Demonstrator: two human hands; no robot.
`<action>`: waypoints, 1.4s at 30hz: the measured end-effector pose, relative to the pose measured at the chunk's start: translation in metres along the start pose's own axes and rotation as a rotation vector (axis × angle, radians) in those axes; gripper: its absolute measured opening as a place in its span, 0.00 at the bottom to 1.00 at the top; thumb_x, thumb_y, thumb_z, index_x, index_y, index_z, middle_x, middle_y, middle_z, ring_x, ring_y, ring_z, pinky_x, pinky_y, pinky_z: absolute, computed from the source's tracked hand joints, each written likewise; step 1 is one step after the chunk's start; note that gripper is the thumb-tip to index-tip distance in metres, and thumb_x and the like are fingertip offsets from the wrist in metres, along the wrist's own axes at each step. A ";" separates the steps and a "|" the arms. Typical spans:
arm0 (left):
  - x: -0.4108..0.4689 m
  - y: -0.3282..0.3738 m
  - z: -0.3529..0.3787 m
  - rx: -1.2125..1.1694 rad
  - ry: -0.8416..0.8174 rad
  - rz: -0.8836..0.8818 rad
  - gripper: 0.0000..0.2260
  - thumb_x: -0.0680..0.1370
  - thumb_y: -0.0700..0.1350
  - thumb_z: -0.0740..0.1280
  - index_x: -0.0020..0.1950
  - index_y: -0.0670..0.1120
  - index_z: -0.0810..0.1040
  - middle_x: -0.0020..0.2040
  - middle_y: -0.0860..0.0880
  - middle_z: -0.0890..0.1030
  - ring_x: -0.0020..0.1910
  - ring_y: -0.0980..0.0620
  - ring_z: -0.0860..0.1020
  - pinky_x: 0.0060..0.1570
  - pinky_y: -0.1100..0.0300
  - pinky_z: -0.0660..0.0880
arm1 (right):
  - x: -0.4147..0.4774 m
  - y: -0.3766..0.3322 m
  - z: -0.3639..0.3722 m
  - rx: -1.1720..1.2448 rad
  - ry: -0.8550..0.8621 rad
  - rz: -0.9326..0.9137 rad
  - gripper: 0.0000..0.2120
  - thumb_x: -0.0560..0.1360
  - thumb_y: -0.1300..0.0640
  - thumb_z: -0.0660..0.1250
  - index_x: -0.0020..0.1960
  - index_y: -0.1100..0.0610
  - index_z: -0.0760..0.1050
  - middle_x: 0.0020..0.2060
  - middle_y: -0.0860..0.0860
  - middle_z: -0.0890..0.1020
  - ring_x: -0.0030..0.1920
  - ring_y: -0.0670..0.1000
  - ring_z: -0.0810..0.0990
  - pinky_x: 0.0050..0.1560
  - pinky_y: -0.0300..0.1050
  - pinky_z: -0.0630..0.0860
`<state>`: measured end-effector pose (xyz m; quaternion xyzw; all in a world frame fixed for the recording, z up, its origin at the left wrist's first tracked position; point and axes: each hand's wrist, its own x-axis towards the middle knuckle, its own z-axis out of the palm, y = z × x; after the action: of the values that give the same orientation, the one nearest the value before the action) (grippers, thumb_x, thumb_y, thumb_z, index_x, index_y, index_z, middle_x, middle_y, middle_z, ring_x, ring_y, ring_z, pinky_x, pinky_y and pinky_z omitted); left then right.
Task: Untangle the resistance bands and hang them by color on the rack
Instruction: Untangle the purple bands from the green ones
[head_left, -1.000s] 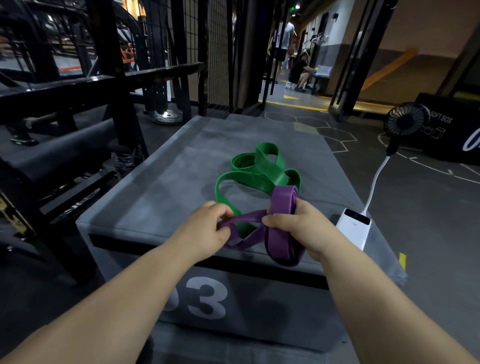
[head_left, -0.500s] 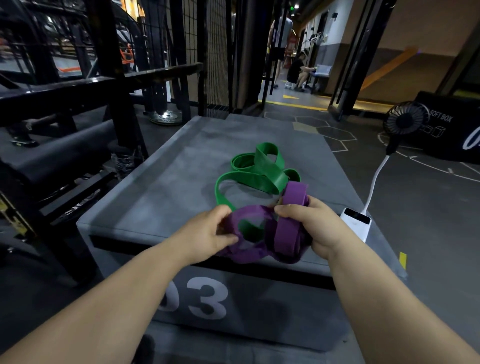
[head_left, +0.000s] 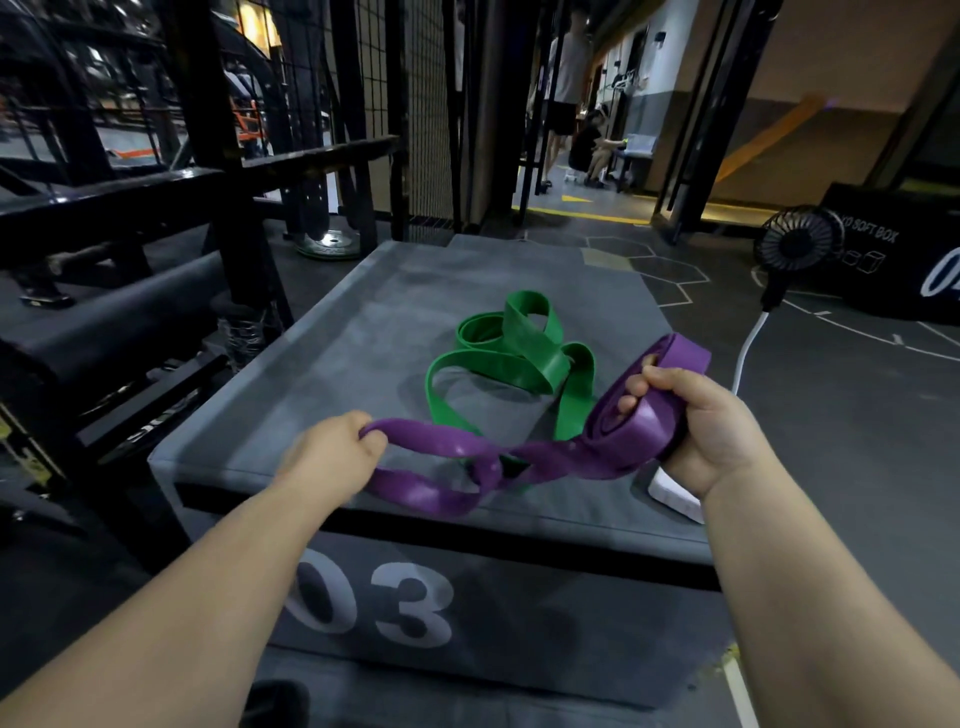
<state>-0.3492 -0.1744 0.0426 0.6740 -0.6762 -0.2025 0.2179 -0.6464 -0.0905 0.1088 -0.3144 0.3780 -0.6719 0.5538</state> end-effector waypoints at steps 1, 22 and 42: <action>-0.001 0.002 -0.001 -0.119 -0.021 -0.048 0.08 0.78 0.46 0.60 0.46 0.47 0.77 0.44 0.44 0.78 0.46 0.42 0.76 0.48 0.53 0.75 | 0.000 0.000 -0.001 -0.013 0.003 -0.005 0.09 0.64 0.63 0.67 0.43 0.58 0.71 0.30 0.53 0.75 0.30 0.52 0.76 0.33 0.42 0.78; -0.010 0.016 -0.010 -1.509 -0.337 -0.204 0.07 0.77 0.30 0.61 0.44 0.41 0.69 0.42 0.40 0.82 0.38 0.47 0.84 0.38 0.53 0.82 | 0.003 0.003 -0.008 -0.073 0.026 -0.074 0.06 0.75 0.68 0.61 0.43 0.59 0.71 0.29 0.54 0.76 0.29 0.52 0.76 0.33 0.42 0.78; 0.006 -0.003 -0.007 -0.341 -0.140 -0.200 0.11 0.78 0.40 0.57 0.36 0.44 0.69 0.31 0.44 0.70 0.27 0.48 0.67 0.29 0.60 0.63 | 0.002 -0.005 -0.017 -0.130 0.047 -0.122 0.06 0.74 0.69 0.61 0.43 0.59 0.71 0.29 0.53 0.76 0.30 0.52 0.76 0.35 0.42 0.78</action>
<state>-0.3430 -0.1805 0.0470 0.6755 -0.5753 -0.3808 0.2601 -0.6634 -0.0894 0.1043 -0.3564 0.4139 -0.6857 0.4812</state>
